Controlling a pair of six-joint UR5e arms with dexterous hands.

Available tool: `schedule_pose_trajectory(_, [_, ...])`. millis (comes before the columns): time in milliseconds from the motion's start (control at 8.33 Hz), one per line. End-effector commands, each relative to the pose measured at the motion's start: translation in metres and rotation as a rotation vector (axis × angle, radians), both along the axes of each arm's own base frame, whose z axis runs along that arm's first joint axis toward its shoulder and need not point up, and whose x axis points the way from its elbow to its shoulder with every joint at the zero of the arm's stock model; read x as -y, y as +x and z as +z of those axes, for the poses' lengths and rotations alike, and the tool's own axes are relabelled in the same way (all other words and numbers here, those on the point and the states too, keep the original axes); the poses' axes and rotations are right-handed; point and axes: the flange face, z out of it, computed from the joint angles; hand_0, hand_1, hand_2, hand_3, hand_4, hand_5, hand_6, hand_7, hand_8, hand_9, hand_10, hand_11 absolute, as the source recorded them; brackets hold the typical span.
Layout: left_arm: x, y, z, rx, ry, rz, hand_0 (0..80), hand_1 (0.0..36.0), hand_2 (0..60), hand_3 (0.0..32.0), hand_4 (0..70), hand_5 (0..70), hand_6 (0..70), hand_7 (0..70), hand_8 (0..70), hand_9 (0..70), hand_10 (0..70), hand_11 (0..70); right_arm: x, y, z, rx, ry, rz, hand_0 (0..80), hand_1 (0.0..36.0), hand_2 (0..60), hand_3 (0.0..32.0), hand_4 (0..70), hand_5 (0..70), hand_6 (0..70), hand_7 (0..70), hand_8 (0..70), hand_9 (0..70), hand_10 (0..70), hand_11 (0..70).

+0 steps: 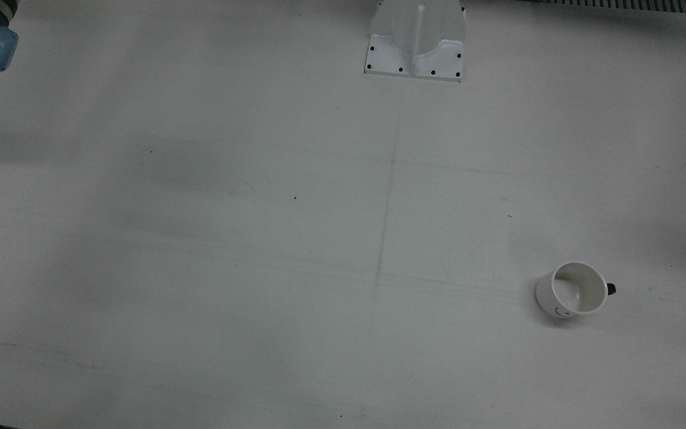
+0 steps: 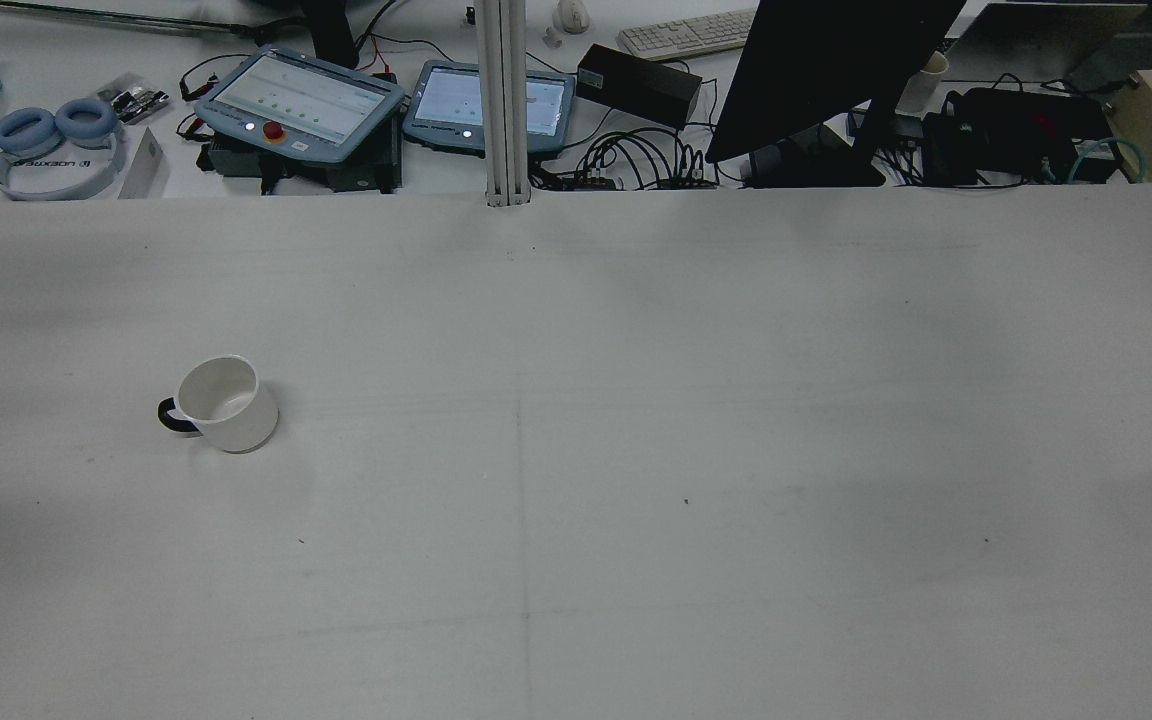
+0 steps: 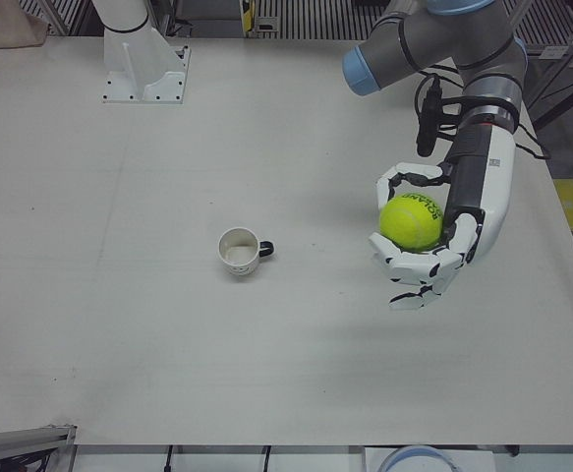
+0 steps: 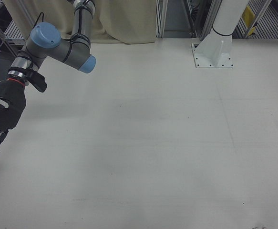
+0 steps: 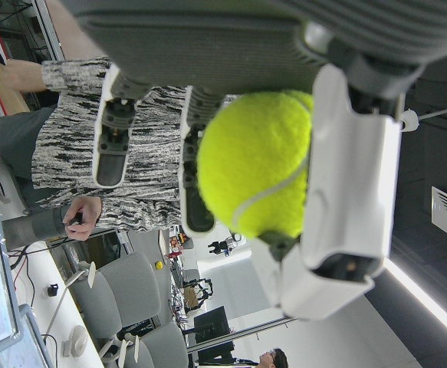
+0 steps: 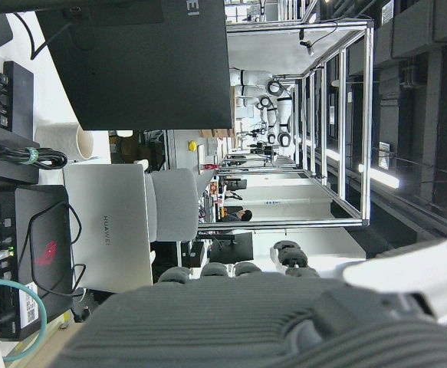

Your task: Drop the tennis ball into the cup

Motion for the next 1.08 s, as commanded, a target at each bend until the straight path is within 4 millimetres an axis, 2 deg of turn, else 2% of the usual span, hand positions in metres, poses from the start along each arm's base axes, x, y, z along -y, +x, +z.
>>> schedule_pose_trajectory(0, [-0.004, 0.058, -0.013, -0.016, 0.026, 0.105, 80.0, 36.0, 60.0, 32.0, 10.9, 33.0, 70.0, 66.5, 47.3, 41.0, 16.9, 28.1, 0.000, 0.000, 0.000, 0.001, 0.000, 0.000, 0.0, 0.0, 0.0, 0.0, 0.0, 0.0, 0.0, 0.0, 0.0, 0.0, 0.0, 0.0])
schedule_pose_trajectory(120, [-0.008, 0.102, -0.021, -0.016, 0.045, 0.181, 80.0, 36.0, 60.0, 32.0, 9.5, 33.1, 70.0, 66.1, 47.3, 41.0, 17.2, 28.5, 0.000, 0.000, 0.000, 0.001, 0.000, 0.000, 0.0, 0.0, 0.0, 0.0, 0.0, 0.0, 0.0, 0.0, 0.0, 0.0, 0.0, 0.0])
schedule_pose_trajectory(240, [-0.019, 0.156, -0.028, -0.013, 0.059, 0.271, 80.0, 36.0, 60.0, 32.0, 6.7, 31.7, 70.0, 65.3, 46.4, 40.7, 17.2, 28.5, 0.000, 0.000, -0.001, 0.001, 0.001, 0.000, 0.0, 0.0, 0.0, 0.0, 0.0, 0.0, 0.0, 0.0, 0.0, 0.0, 0.0, 0.0])
schedule_pose_trajectory(360, [-0.028, 0.192, -0.029, 0.010, 0.070, 0.317, 80.0, 36.0, 60.0, 32.0, 4.8, 34.1, 70.0, 61.5, 47.6, 39.9, 17.1, 28.4, 0.000, 0.000, -0.001, 0.001, 0.001, 0.000, 0.0, 0.0, 0.0, 0.0, 0.0, 0.0, 0.0, 0.0, 0.0, 0.0, 0.0, 0.0])
schedule_pose_trajectory(480, [-0.034, 0.219, -0.031, 0.027, 0.090, 0.352, 80.0, 36.0, 60.0, 32.0, 3.0, 31.2, 67.8, 63.4, 45.9, 40.2, 17.4, 29.0, 0.000, 0.000, -0.001, 0.001, 0.001, 0.000, 0.0, 0.0, 0.0, 0.0, 0.0, 0.0, 0.0, 0.0, 0.0, 0.0, 0.0, 0.0])
schedule_pose_trajectory(600, [-0.039, 0.242, -0.025, 0.033, 0.088, 0.379, 80.0, 36.0, 60.0, 32.0, 1.7, 35.1, 70.0, 58.8, 48.0, 39.4, 17.6, 29.3, 0.000, 0.000, 0.000, 0.001, 0.000, 0.000, 0.0, 0.0, 0.0, 0.0, 0.0, 0.0, 0.0, 0.0, 0.0, 0.0, 0.0, 0.0])
schedule_pose_trajectory(840, [-0.042, 0.269, -0.008, 0.048, 0.083, 0.394, 80.0, 36.0, 60.0, 32.0, 1.4, 32.9, 70.0, 60.8, 47.0, 40.1, 18.0, 29.8, 0.000, 0.000, 0.000, 0.001, 0.000, 0.000, 0.0, 0.0, 0.0, 0.0, 0.0, 0.0, 0.0, 0.0, 0.0, 0.0, 0.0, 0.0])
schedule_pose_trajectory(960, [-0.042, 0.270, -0.005, 0.049, 0.081, 0.396, 80.0, 36.0, 60.0, 32.0, 0.6, 33.7, 70.0, 59.4, 47.2, 39.6, 18.0, 29.9, 0.000, 0.000, -0.001, 0.001, 0.001, 0.000, 0.0, 0.0, 0.0, 0.0, 0.0, 0.0, 0.0, 0.0, 0.0, 0.0, 0.0, 0.0])
